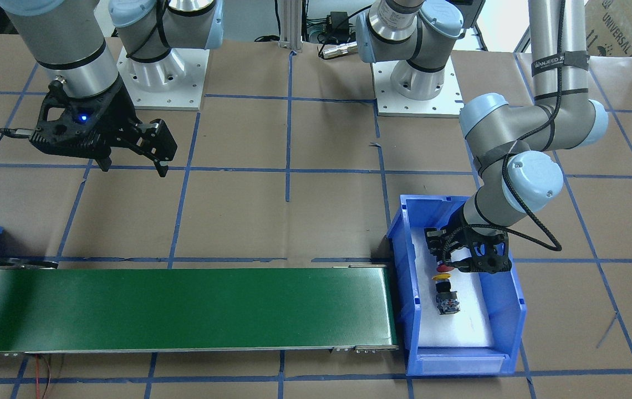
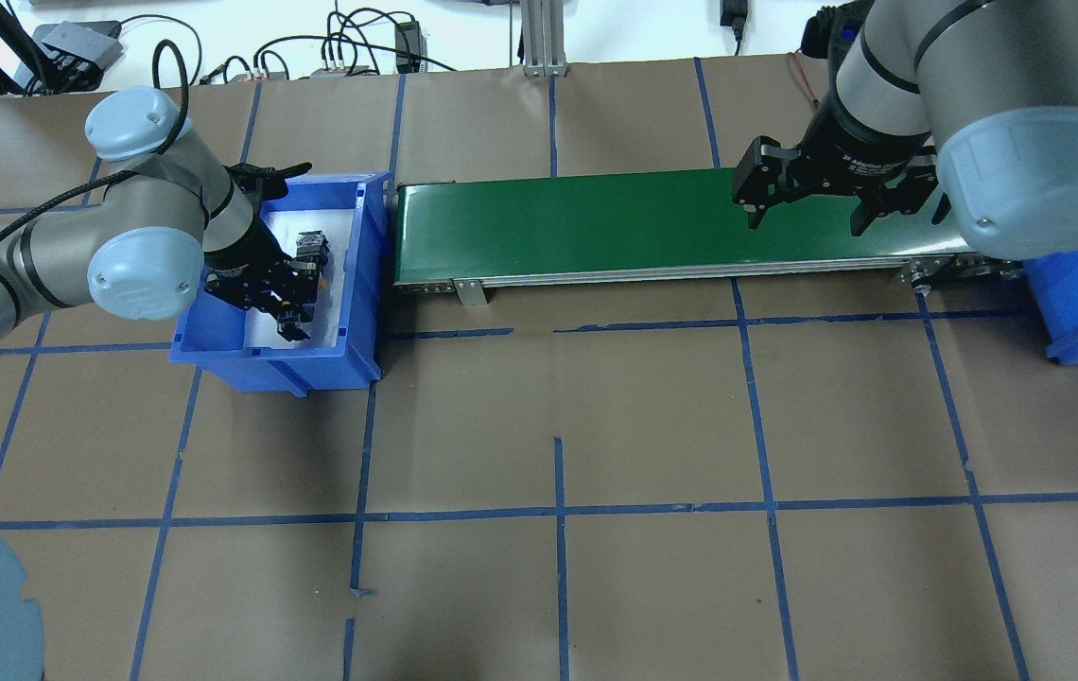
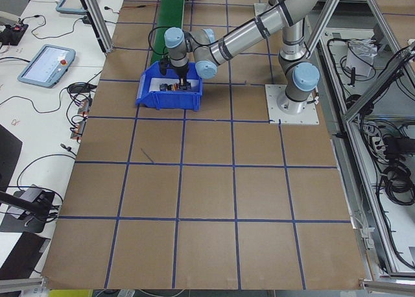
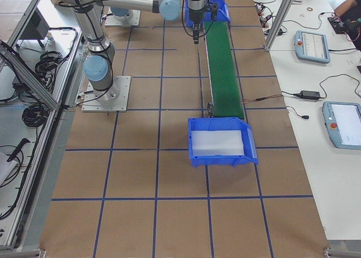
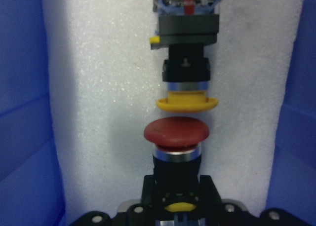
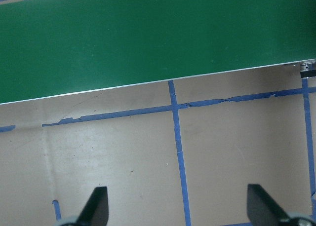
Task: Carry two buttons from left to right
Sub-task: 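Grasp the red mushroom button with the left gripper and lift it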
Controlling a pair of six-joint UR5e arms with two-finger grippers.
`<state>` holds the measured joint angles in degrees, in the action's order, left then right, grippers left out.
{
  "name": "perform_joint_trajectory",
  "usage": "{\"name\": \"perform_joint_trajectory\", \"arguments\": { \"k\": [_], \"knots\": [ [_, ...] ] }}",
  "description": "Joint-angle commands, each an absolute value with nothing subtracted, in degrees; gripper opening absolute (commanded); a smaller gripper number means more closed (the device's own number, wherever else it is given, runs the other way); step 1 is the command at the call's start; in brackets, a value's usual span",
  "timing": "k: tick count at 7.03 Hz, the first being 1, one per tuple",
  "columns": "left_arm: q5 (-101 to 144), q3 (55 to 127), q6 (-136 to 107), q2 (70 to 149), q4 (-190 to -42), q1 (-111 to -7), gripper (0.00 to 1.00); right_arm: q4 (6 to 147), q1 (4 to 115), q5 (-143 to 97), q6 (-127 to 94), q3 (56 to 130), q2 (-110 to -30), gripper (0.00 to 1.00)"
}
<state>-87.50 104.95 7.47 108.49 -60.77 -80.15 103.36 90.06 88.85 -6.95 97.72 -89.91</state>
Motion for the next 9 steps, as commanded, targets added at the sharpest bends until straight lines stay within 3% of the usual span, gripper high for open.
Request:
{"name": "perform_joint_trajectory", "arguments": {
  "k": [1,5,9],
  "knots": [
    [-87.45,100.92,7.38,106.27,-66.67,-80.16,0.19,103.36,90.09,88.86,-6.94,97.73,-89.91,1.00],
    [-87.01,90.55,6.25,104.33,-77.41,-81.21,0.20,103.36,90.00,88.77,-6.86,97.73,-89.91,1.00],
    [-86.84,84.90,-4.13,105.29,-78.06,-91.20,0.21,103.36,90.00,88.77,-6.94,97.73,-89.91,1.00]
  ]
}}
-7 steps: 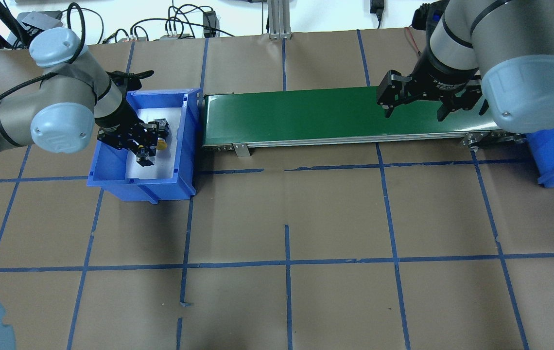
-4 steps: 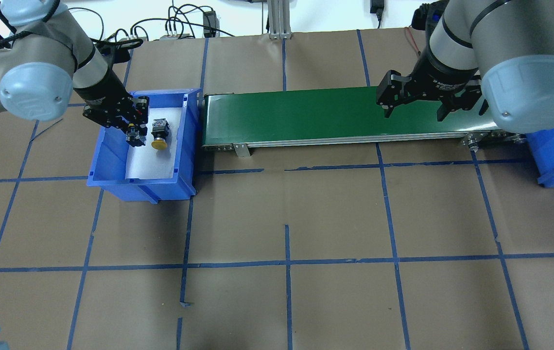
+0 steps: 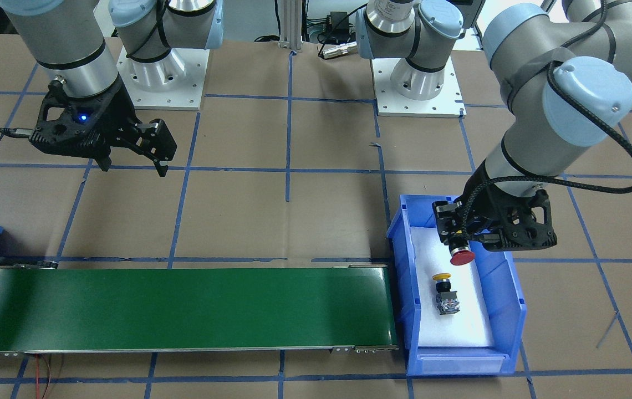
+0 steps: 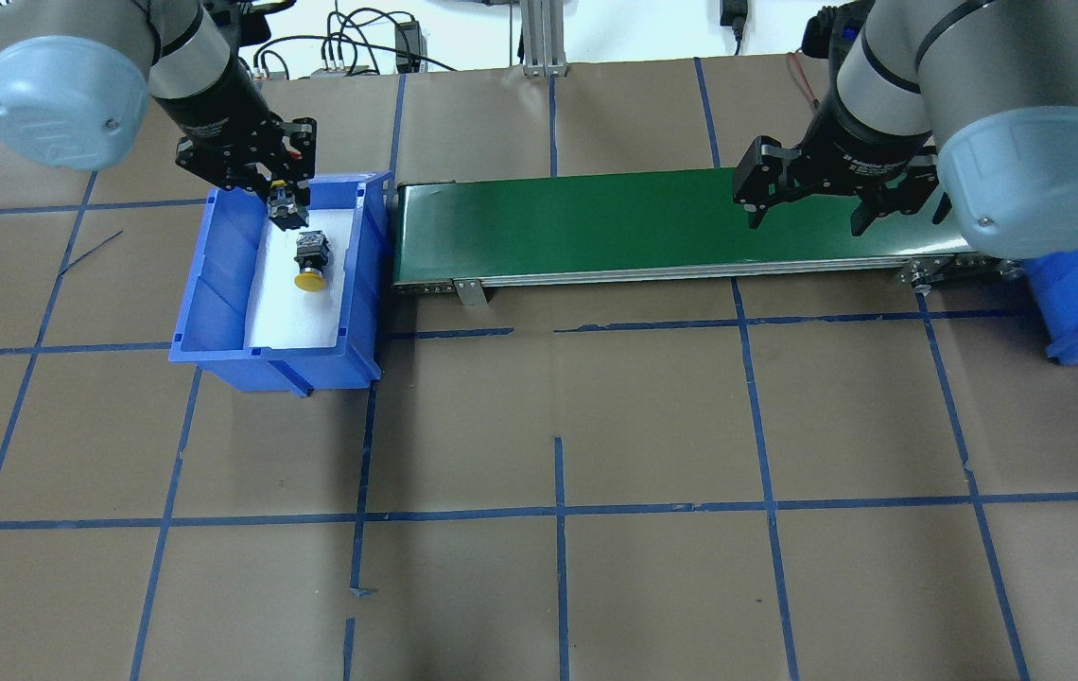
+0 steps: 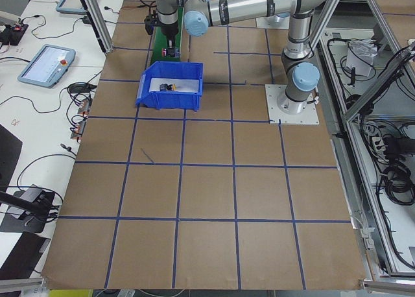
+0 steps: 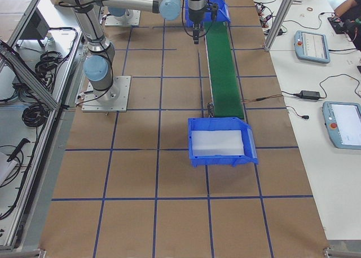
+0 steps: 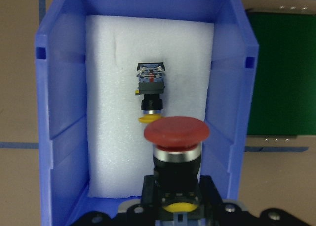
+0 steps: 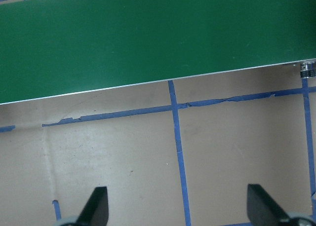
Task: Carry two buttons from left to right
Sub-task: 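Carry the red button with the left gripper onto the conveyor belt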
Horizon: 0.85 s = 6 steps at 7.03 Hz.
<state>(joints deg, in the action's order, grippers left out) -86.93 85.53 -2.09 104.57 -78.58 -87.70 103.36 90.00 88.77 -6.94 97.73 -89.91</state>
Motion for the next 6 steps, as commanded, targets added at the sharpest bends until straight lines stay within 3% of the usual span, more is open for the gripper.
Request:
{"name": "perform_joint_trajectory", "arguments": {
  "k": [1,3,6],
  "knots": [
    [-85.18,84.90,-3.87,108.16,-74.22,-93.58,0.21,103.36,90.09,88.68,-7.20,97.73,-89.91,1.00],
    [-83.76,84.82,-2.21,115.81,-66.40,-97.20,0.21,103.36,90.09,88.68,-7.21,97.73,-89.91,1.00],
    [-83.85,85.08,-2.81,118.56,-65.40,-97.29,0.26,103.36,90.09,88.68,-7.03,97.73,-89.91,1.00]
  ]
}}
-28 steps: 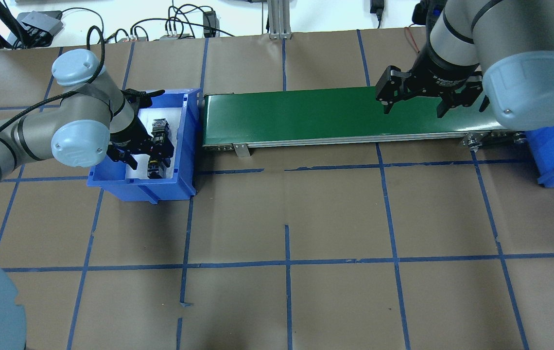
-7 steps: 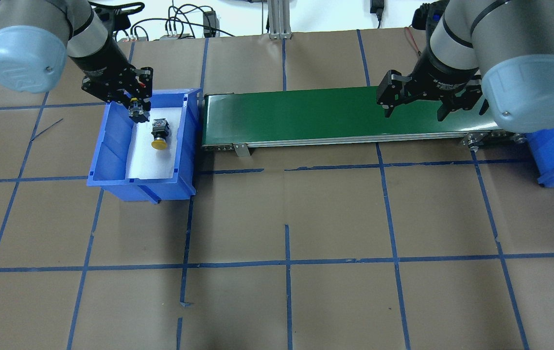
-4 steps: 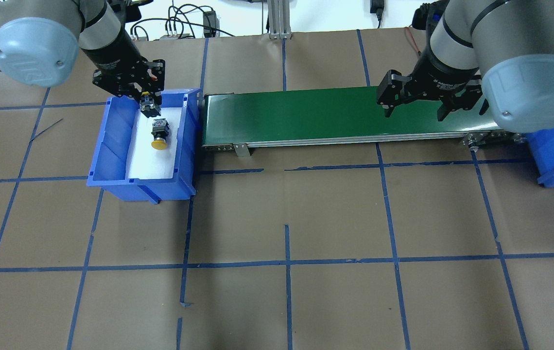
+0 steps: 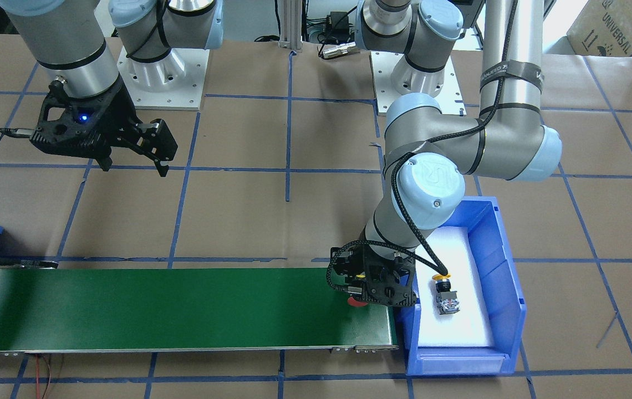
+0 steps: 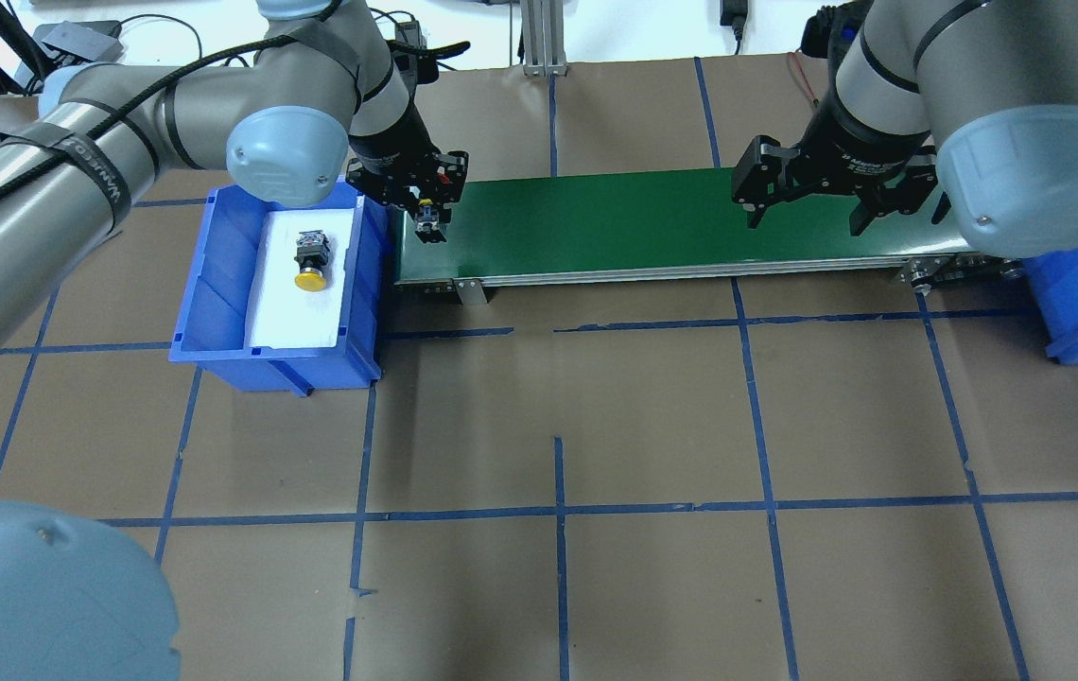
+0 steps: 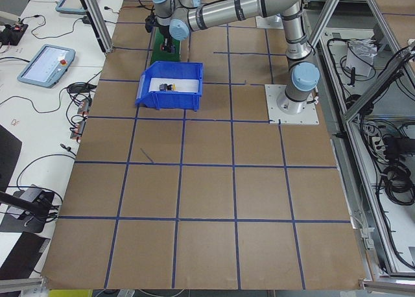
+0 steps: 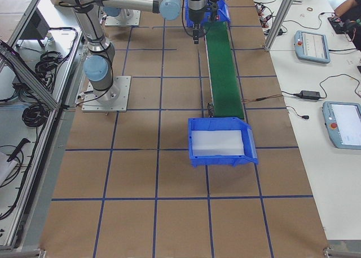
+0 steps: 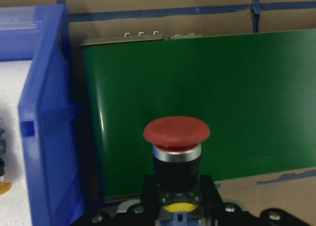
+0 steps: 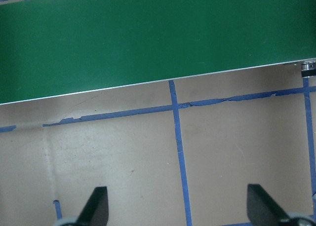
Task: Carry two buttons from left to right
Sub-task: 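Carry the red button with the left gripper onto the conveyor belt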
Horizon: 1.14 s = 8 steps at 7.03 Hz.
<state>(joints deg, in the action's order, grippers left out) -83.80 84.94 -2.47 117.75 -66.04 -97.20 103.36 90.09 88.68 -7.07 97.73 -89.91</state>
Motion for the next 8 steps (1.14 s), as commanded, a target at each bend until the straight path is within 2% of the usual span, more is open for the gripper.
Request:
{"name": "perform_joint_trajectory", "arguments": {
  "k": [1,3,6,7,8],
  "knots": [
    [-83.76,85.51,-2.90,118.83,-64.26,-97.29,0.27,103.36,90.09,88.68,-7.03,97.73,-89.91,1.00],
    [-83.76,85.86,-2.99,119.88,-61.26,-97.29,0.29,103.36,90.09,88.68,-7.03,97.73,-89.91,1.00],
    [-83.85,86.22,-2.90,120.32,-59.86,-97.29,0.45,103.36,90.00,88.77,-7.03,97.73,-89.91,1.00],
    [-83.76,86.57,-3.25,120.32,-59.94,-97.29,0.62,103.36,90.00,88.77,-7.03,97.73,-89.91,1.00],
    [-83.76,87.44,-3.25,119.54,-59.94,-97.29,1.00,103.36,90.00,88.77,-7.03,97.73,-89.91,1.00]
  ]
}}
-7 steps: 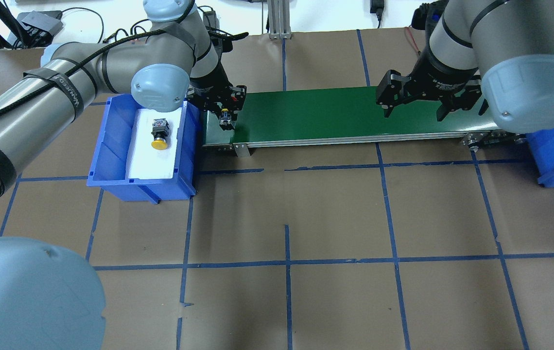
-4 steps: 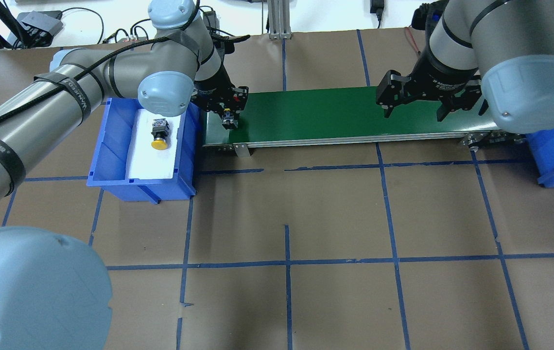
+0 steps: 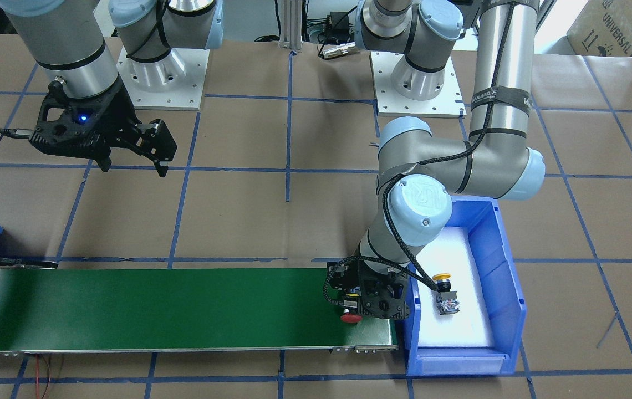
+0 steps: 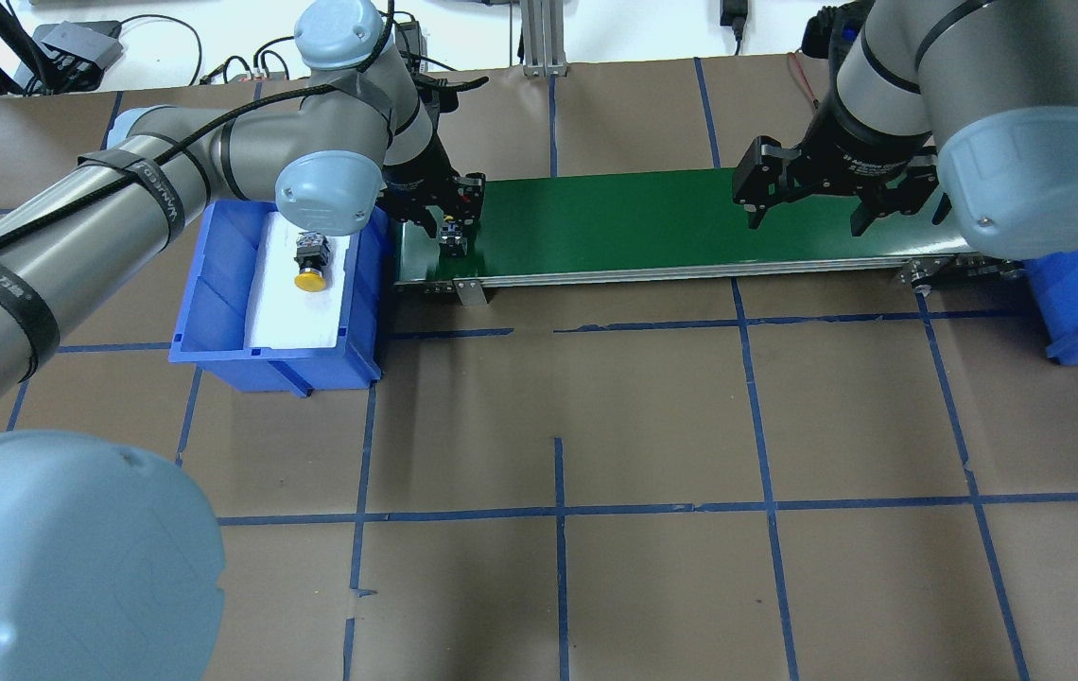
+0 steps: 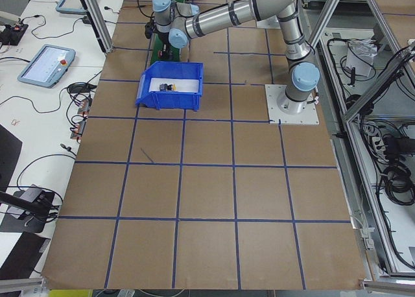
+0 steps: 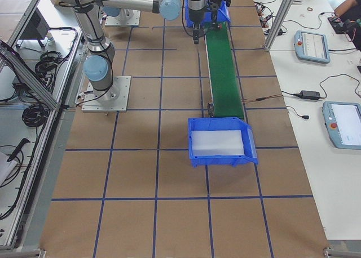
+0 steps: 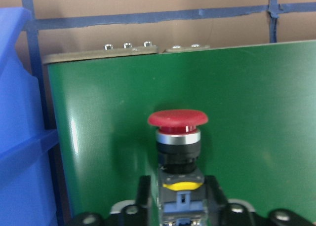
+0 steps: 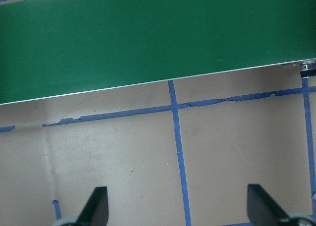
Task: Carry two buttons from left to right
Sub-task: 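Carry the red button with the left gripper onto the conveyor belt, then open the left gripper to set the red button on the belt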
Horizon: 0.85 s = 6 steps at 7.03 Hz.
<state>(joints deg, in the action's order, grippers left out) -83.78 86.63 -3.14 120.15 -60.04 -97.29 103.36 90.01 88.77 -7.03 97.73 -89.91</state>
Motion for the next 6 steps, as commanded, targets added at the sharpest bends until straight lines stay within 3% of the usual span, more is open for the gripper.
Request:
{"name": "perform_joint_trajectory", "arguments": {
  "k": [1,6],
  "knots": [
    [-83.85,87.63,-3.60,118.05,-60.12,-97.29,1.00,103.36,90.00,88.77,-7.03,97.73,-89.91,1.00],
    [-91.47,87.89,-4.13,100.58,-78.80,-93.98,1.00,103.27,90.09,88.68,-7.21,97.82,-89.91,1.00]
  ]
}}
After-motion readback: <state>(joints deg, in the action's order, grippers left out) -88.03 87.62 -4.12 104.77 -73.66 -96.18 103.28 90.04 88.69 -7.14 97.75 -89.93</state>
